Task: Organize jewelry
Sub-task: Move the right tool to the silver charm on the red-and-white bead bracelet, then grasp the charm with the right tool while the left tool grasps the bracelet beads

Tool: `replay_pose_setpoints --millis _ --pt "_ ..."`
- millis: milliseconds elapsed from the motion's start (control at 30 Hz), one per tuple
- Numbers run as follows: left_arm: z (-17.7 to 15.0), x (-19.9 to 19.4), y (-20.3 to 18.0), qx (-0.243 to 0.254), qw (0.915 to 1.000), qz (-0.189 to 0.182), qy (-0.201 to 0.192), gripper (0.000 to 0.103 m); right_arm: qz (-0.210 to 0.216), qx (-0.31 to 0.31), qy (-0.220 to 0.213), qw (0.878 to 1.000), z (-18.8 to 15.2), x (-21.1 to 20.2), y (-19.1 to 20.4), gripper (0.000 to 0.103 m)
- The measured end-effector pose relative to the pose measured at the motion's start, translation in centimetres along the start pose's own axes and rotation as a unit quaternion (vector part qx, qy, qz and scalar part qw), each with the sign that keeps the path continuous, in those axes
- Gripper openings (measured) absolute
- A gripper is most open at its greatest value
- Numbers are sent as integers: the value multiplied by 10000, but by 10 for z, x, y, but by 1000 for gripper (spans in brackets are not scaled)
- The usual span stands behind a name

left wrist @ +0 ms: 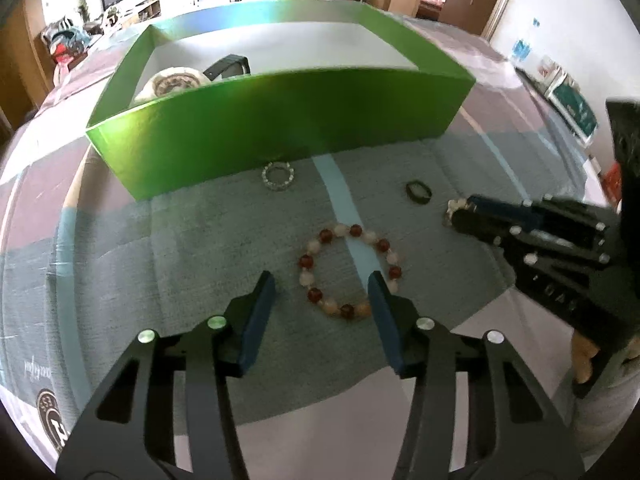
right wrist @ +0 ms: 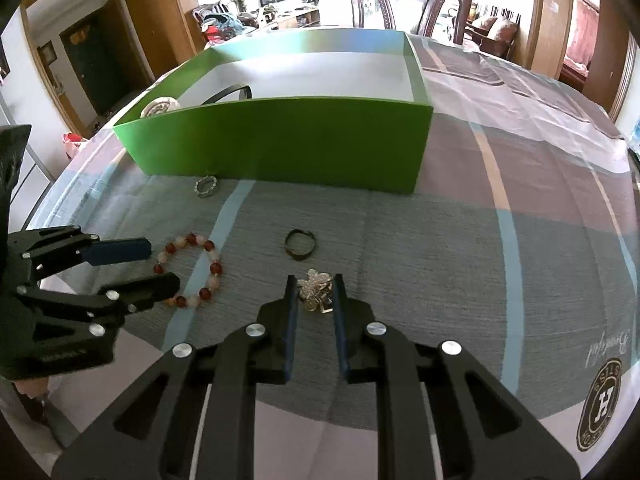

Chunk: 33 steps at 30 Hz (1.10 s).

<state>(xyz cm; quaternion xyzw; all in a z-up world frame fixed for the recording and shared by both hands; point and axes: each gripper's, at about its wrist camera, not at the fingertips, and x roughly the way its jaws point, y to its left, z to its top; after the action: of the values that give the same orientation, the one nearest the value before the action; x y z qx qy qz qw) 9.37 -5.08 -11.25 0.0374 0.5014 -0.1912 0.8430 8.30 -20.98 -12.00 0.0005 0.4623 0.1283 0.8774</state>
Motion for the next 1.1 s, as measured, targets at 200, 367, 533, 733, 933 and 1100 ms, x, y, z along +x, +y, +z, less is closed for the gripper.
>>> replay_pose_setpoints --millis 200,367,533,733,933,1100 --pt "5 7 1 -28 9997 242 19 32 -47 -43 -36 10000 -1 0 1 17" --pt "5 10 -5 93 9992 387 -27 31 -39 -24 -51 10000 -1 0 1 17" --pt "6 11 -1 31 9987 515 -38 9 -126 14 -29 9999 -1 2 -1 18" --pt "6 6 4 -35 9988 478 -84 9 -127 77 7 9999 -1 4 -3 18" --pt "4 9 1 87 9984 547 -59 10 -131 73 -19 9999 -2 5 -5 18" --pt "3 7 0 132 9983 570 -44 8 -94 1 -105 9999 -2 1 -2 17"
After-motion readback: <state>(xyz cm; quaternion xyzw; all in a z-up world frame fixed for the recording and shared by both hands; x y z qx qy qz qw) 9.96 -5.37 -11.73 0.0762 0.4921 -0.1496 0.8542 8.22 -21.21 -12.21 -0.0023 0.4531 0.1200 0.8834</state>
